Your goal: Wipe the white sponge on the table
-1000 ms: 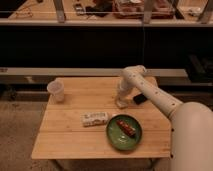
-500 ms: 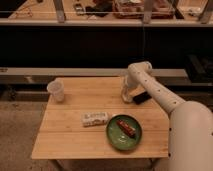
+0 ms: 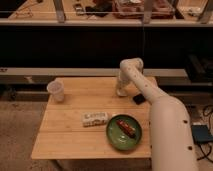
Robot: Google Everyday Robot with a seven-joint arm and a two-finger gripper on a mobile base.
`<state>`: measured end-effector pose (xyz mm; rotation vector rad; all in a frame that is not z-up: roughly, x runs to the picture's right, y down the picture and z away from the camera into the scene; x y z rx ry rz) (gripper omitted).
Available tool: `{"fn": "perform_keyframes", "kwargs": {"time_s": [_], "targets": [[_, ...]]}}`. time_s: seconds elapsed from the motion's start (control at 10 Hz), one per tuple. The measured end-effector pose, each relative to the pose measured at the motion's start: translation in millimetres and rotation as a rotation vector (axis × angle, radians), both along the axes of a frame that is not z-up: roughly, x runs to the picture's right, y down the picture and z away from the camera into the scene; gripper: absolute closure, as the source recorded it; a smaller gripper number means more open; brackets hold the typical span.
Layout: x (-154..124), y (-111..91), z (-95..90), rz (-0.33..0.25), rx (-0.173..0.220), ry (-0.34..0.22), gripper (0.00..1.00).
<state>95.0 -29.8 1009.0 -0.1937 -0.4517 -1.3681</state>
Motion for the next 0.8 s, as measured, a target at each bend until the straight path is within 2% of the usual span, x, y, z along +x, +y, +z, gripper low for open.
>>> {"fn": "perform_keyframes", "kwargs": {"time_s": [0.2, 0.3, 0.6, 0.8], "targets": [[-28.0, 0.5, -0.3, -0.034, -0.002, -0.059, 1.0], [-37.4, 7.8, 1.2, -0.063, -0.015, -0.09, 1.0], [-43.5, 23.0, 7.1, -0.105, -0.059, -0.107, 1.0], [-42.2, 22.7, 9.7, -0.11, -0.067, -0.108, 1.0]]}}
